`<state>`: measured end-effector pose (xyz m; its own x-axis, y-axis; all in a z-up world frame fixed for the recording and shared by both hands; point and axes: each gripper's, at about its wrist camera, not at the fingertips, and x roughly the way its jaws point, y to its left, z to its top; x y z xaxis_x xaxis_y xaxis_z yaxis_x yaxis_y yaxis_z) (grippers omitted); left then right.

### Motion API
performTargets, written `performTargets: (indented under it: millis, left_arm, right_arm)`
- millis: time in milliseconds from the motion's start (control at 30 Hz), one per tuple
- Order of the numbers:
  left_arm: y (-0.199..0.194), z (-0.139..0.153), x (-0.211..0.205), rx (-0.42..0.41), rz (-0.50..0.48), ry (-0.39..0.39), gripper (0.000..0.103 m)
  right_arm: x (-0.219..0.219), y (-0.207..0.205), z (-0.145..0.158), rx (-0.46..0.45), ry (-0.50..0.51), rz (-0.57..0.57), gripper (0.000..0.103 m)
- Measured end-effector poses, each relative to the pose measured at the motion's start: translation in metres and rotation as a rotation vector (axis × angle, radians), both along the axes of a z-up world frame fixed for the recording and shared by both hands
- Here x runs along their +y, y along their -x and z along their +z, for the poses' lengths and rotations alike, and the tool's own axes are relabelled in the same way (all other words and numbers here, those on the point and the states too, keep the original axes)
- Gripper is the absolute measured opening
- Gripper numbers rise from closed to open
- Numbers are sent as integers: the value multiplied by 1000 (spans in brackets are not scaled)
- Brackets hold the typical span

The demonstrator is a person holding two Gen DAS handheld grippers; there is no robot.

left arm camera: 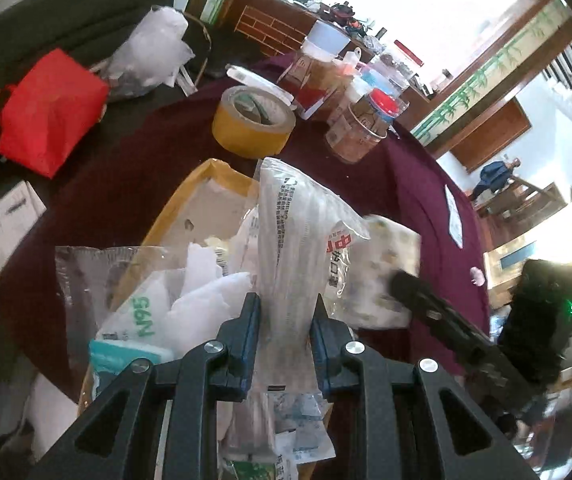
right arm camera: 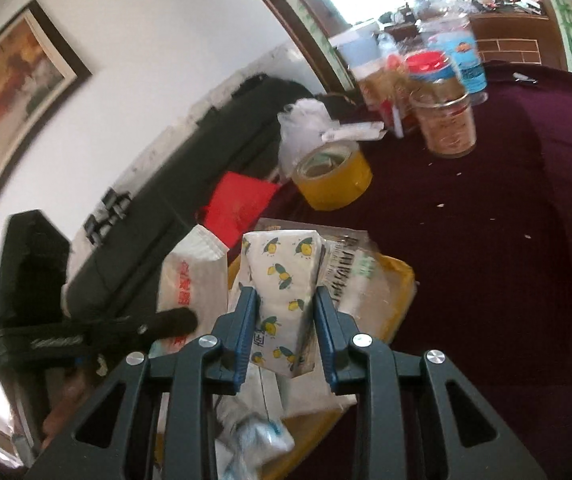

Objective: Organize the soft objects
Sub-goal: 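Carry the lemon-print packet and white bag over the tray with both grippers, then release the lemon-print packet and white bag into the tray and withdraw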

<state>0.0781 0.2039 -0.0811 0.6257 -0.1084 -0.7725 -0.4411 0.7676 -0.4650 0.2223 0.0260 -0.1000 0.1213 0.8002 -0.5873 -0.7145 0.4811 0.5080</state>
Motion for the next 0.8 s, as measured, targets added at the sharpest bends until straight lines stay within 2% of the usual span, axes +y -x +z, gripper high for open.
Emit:
performTargets:
  millis: [67, 133, 267, 333, 400, 500, 600, 800]
  left_arm:
    - [2, -1, 4, -10, 7, 18, 24]
    - [3, 1, 5, -14, 21, -8, 24]
    - [-3, -5, 10, -9, 27, -6, 25]
    - [-7, -10, 12, -3, 28, 21, 29]
    - [-4, -13, 13, -2, 35, 41, 49]
    - [2, -15, 13, -19, 35, 73, 62]
    - [8, -12, 10, -44, 36, 85, 67]
    - [14, -6, -3, -72, -8, 79, 68]
  right_arm:
    - [13, -6, -6, 21, 19, -3, 29]
    - [22, -9, -9, 25, 27, -7, 29]
    - [36, -10, -14, 15, 55, -13, 35]
    - [36, -12, -16, 17, 65, -24, 42]
    - [33, -15, -17, 30, 44, -34, 58]
    - [19, -16, -14, 33, 0, -60, 64]
    - [10, -19, -15, 43, -4, -84, 65]
    - [-3, -18, -11, 55, -20, -121, 65]
